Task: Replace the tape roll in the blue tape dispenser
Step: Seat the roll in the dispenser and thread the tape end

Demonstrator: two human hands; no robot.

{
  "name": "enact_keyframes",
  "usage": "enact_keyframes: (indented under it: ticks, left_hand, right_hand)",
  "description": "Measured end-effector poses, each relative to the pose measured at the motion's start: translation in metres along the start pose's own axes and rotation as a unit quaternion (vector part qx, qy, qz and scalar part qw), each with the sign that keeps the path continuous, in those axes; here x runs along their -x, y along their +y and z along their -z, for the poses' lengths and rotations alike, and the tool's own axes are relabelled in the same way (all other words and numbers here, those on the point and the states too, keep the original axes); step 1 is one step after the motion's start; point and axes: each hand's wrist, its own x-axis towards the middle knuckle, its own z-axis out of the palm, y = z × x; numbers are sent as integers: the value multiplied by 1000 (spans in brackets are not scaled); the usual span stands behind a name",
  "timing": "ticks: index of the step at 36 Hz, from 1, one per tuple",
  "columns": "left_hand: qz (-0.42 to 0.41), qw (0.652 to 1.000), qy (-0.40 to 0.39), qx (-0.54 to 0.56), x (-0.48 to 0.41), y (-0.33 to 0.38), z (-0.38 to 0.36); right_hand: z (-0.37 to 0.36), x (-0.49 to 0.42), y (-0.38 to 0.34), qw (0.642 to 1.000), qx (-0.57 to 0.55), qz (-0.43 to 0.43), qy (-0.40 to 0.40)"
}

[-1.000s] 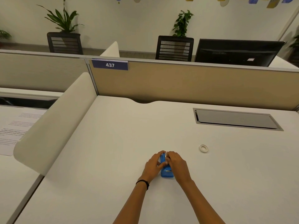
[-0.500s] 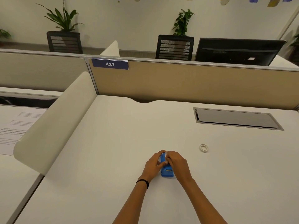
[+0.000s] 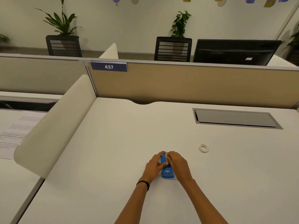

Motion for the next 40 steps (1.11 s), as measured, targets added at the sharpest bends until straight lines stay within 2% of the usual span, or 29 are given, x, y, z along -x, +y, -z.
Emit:
enact_keyframes:
  ticks: [5, 13, 21, 34, 37, 40]
  left_hand:
    - [-3, 1000, -6, -11, -2, -3, 0]
    - [0, 1000, 3, -1, -2, -5, -1]
    - [-2, 1000, 6, 0, -2, -6, -2]
    - [1, 1000, 4, 4, -1, -3, -1]
    - [0, 1000, 3, 1, 0, -2, 0]
    - [-1, 1000, 5, 2, 1, -2, 1]
  right_hand:
    - [-2, 1, 0, 998, 38, 32, 47]
    - [-1, 2, 2, 999, 15, 36, 0]
    - [-4, -4, 4, 998, 28, 55, 23]
    - [1, -6, 0, 1000, 27, 10, 8]
    - [7, -10, -3, 993, 92, 64, 28]
    - [11, -13, -5, 990, 111, 76, 40]
